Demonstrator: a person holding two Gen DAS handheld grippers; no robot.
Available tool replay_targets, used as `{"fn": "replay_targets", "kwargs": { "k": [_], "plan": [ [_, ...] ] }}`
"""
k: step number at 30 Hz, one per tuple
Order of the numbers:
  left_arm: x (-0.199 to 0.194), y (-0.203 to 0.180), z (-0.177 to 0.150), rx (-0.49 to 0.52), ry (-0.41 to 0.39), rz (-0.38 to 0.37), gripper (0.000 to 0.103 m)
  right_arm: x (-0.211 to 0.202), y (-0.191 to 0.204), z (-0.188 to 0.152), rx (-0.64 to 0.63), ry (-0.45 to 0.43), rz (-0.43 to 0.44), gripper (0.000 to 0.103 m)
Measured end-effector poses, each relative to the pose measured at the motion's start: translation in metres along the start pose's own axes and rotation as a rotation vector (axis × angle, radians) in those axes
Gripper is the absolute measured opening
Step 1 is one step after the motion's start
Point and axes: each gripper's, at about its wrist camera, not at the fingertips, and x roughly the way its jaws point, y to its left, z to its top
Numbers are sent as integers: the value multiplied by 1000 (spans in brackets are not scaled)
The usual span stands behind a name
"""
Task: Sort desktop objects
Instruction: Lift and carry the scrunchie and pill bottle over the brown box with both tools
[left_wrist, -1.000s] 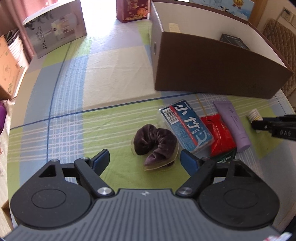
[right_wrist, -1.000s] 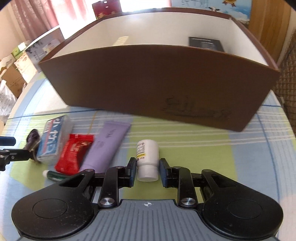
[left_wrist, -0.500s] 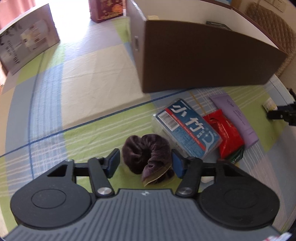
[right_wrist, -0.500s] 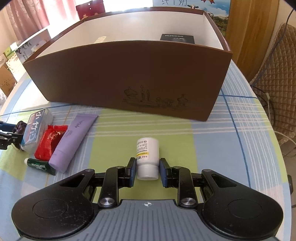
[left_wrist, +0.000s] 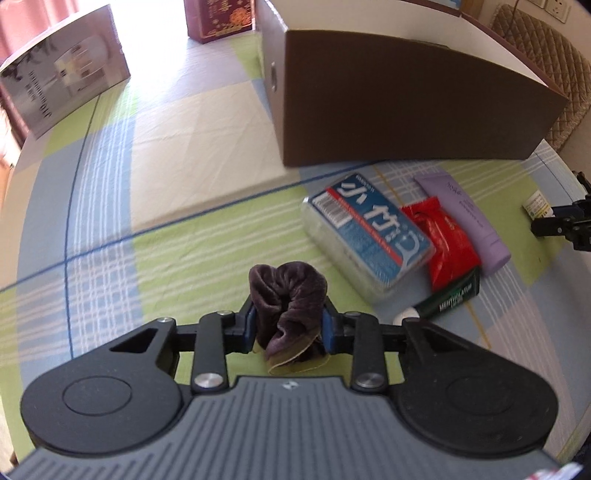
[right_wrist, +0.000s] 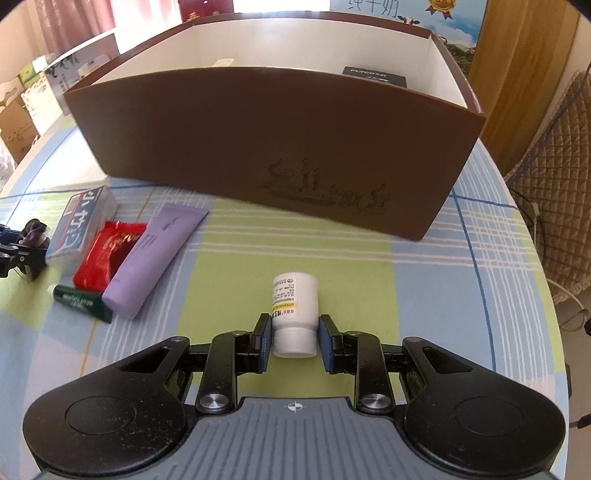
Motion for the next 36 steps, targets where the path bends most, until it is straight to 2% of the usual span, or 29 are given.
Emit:
{"fn": "replay_targets", "kwargs": {
  "k": [6,17,36],
  "plan": [
    [-15,-1,-11,-36,14,9,28,-10,4,-9,2,30,35,24],
    [-50,-21,-3,-52,-45,5,28,-28,14,-18,54,47,121,24],
    [-86,-66,38,22,-148,-12,28,-78,15,9,68,-93,168,24]
  ]
}}
